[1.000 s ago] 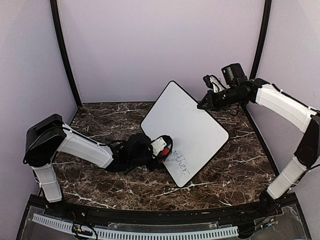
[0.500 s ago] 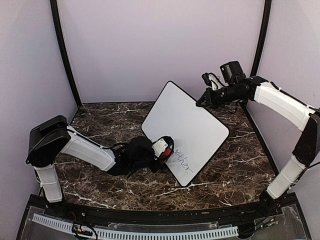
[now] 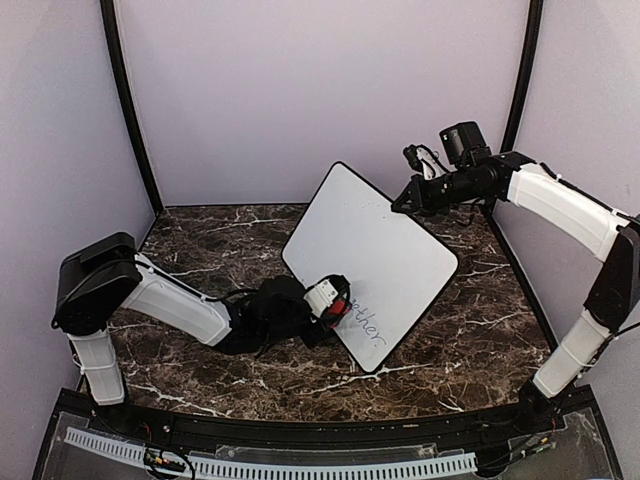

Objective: Erase the whiteboard
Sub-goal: Erase the center of the whiteboard.

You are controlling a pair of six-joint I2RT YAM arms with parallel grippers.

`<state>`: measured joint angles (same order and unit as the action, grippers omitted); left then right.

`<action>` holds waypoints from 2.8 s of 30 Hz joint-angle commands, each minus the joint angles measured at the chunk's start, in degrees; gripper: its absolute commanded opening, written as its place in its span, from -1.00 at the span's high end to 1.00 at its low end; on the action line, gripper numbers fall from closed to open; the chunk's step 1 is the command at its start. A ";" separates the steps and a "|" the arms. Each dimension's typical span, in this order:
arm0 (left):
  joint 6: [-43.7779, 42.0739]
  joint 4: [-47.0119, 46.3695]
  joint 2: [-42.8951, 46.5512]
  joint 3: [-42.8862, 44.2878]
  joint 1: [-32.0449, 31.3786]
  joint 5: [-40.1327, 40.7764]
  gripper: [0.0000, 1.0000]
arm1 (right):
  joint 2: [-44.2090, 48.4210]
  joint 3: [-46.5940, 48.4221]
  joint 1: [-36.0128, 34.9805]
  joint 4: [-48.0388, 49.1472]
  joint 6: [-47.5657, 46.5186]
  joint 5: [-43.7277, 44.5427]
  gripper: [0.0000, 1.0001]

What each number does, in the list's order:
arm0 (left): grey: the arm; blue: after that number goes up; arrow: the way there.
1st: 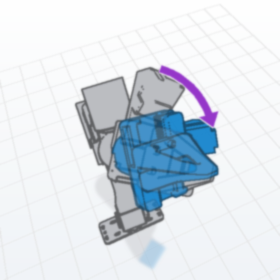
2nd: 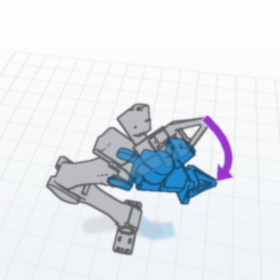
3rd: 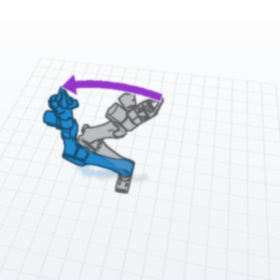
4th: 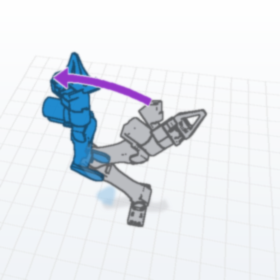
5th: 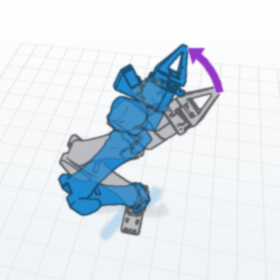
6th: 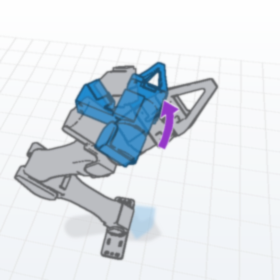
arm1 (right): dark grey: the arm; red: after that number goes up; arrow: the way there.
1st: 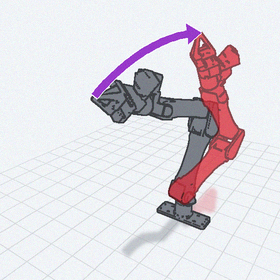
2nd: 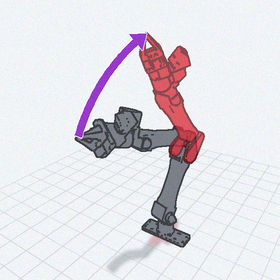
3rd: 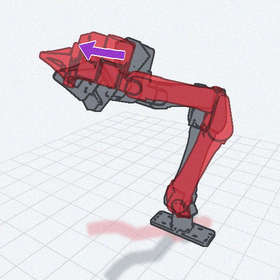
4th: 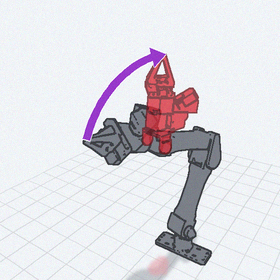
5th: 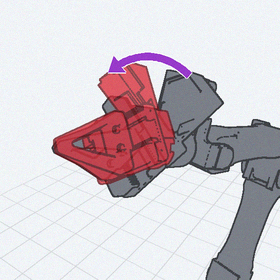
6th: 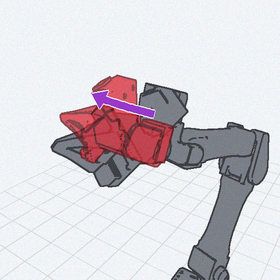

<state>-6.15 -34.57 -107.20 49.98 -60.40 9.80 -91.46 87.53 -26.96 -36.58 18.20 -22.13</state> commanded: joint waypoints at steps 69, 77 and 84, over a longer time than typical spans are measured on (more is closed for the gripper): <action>-7.58 11.37 -2.89 13.93 6.19 -2.14 1.00 | -1.34 -0.72 1.22 -0.54 -1.18 -1.58 1.00; -7.59 15.63 -3.98 14.22 2.98 -8.05 1.00 | -1.94 0.69 1.79 -1.88 -1.91 -0.63 1.00; -6.60 14.46 -5.25 13.68 -0.35 -10.65 1.00 | -2.76 1.55 2.79 -1.93 -2.11 -1.24 1.00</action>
<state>-13.76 -23.20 -109.16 64.38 -57.23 7.66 -92.62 87.48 -24.01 -37.76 16.49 -23.29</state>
